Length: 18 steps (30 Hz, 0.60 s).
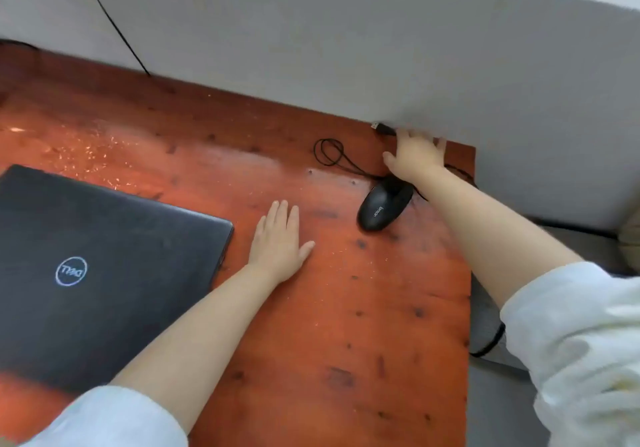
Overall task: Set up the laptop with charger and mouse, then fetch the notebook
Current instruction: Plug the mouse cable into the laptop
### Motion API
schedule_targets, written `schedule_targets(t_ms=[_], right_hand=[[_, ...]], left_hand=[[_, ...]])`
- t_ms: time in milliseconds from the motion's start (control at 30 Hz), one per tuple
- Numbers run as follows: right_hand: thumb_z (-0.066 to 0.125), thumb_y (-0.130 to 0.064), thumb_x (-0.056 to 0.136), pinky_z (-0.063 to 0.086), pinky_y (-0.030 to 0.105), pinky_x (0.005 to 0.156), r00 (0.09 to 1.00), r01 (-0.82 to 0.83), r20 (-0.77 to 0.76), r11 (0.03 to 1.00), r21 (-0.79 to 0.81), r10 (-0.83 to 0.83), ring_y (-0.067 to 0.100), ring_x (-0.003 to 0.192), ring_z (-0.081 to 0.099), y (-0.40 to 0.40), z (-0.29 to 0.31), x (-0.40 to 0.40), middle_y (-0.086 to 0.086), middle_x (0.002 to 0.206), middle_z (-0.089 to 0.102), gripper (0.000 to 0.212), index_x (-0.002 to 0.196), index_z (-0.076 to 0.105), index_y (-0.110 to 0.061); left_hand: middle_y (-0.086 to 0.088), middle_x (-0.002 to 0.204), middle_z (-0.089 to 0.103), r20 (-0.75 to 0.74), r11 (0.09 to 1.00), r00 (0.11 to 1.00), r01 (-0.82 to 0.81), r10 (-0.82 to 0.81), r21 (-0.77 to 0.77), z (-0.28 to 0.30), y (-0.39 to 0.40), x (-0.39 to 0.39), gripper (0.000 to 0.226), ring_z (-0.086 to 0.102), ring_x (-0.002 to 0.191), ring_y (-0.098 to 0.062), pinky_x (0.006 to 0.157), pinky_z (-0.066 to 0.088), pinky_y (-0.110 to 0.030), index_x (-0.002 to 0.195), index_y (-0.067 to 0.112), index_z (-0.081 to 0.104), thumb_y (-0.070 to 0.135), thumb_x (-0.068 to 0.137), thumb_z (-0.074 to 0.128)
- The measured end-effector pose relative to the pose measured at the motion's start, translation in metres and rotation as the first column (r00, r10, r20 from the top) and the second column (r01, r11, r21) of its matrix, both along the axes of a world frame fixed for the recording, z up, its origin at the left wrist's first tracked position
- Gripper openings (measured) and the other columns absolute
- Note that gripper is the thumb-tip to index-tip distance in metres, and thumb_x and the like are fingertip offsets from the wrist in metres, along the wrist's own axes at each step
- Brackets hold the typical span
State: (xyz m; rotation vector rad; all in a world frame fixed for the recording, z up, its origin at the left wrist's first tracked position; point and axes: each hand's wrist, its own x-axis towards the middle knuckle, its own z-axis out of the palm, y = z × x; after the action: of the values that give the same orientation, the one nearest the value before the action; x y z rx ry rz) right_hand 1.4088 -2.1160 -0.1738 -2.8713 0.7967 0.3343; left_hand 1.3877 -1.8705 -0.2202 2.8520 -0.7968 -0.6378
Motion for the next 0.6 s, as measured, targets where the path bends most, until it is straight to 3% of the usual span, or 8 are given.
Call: schedule_targets(t_ms=[133, 267, 367, 433, 533, 600], right_hand=[[0.045, -0.023, 0.092, 0.011, 0.057, 0.112, 1.0, -0.003, -0.013, 0.999, 0.044, 0.004, 0.034, 0.129, 0.037, -0.013, -0.02, 0.033, 0.021, 0.136, 0.044, 0.042, 0.13, 0.038, -0.004], [0.045, -0.017, 0.092, 0.023, 0.048, 0.108, 0.993, 0.022, 0.117, 1.0, -0.009, -0.021, 0.036, 0.11, 0.054, -0.011, -0.031, 0.029, 0.021, 0.113, 0.062, 0.023, 0.106, 0.058, -0.004], [0.048, -0.014, 0.091, 0.029, 0.047, 0.1, 0.933, -0.162, 0.314, 0.984, -0.079, 0.179, 0.041, 0.098, 0.056, 0.002, -0.017, 0.008, 0.028, 0.097, 0.067, 0.022, 0.093, 0.062, 0.002], [0.05, -0.012, 0.091, 0.039, 0.047, 0.091, 0.865, -0.325, 0.397, 0.945, -0.022, 0.307, 0.042, 0.095, 0.058, 0.013, -0.002, -0.008, 0.028, 0.095, 0.066, 0.021, 0.093, 0.062, 0.005], [0.052, -0.006, 0.09, 0.047, 0.047, 0.078, 0.77, -0.519, 0.483, 0.849, 0.096, 0.417, 0.042, 0.094, 0.059, 0.045, 0.018, -0.035, 0.029, 0.097, 0.065, 0.018, 0.098, 0.06, 0.008], [0.053, 0.0, 0.089, 0.048, 0.045, 0.076, 0.728, -0.581, 0.536, 0.799, 0.153, 0.427, 0.042, 0.092, 0.06, 0.074, 0.029, -0.049, 0.029, 0.095, 0.065, 0.015, 0.097, 0.06, 0.01]], left_hand=[[-0.013, 0.157, -0.009, -0.017, 0.995, 0.999, -0.048, 0.05, 0.091, -0.017, 0.006, -0.022, 0.073, -0.01, 0.145, -0.025, 0.119, -0.001, -0.04, 0.146, 0.007, -0.002, 0.048, 0.095, 0.029], [-0.012, 0.156, -0.015, -0.04, 0.985, 0.995, -0.083, 0.09, 0.153, -0.019, 0.0, -0.024, 0.074, -0.015, 0.144, -0.025, 0.118, -0.004, -0.043, 0.145, 0.006, -0.008, 0.048, 0.095, 0.026], [-0.01, 0.157, -0.013, -0.071, 0.986, 0.995, -0.062, 0.074, 0.154, -0.01, -0.001, -0.021, 0.073, -0.013, 0.144, -0.023, 0.119, -0.002, -0.041, 0.146, 0.007, -0.006, 0.046, 0.095, 0.029], [-0.007, 0.158, -0.008, -0.073, 0.991, 0.997, -0.031, 0.041, 0.128, -0.001, 0.005, -0.018, 0.068, -0.008, 0.145, -0.02, 0.119, 0.001, -0.038, 0.146, 0.009, -0.001, 0.043, 0.096, 0.03], [-0.004, 0.158, 0.005, 0.087, 0.999, 0.996, -0.031, 0.028, 0.032, 0.012, 0.027, -0.022, 0.059, 0.002, 0.146, -0.017, 0.119, 0.008, -0.037, 0.147, 0.011, 0.008, 0.034, 0.098, 0.031], [-0.006, 0.157, 0.013, 0.184, 0.989, 0.973, -0.131, 0.142, -0.073, 0.02, 0.052, -0.029, 0.056, 0.009, 0.145, -0.018, 0.118, 0.013, -0.036, 0.145, 0.008, 0.015, 0.029, 0.097, 0.034]])
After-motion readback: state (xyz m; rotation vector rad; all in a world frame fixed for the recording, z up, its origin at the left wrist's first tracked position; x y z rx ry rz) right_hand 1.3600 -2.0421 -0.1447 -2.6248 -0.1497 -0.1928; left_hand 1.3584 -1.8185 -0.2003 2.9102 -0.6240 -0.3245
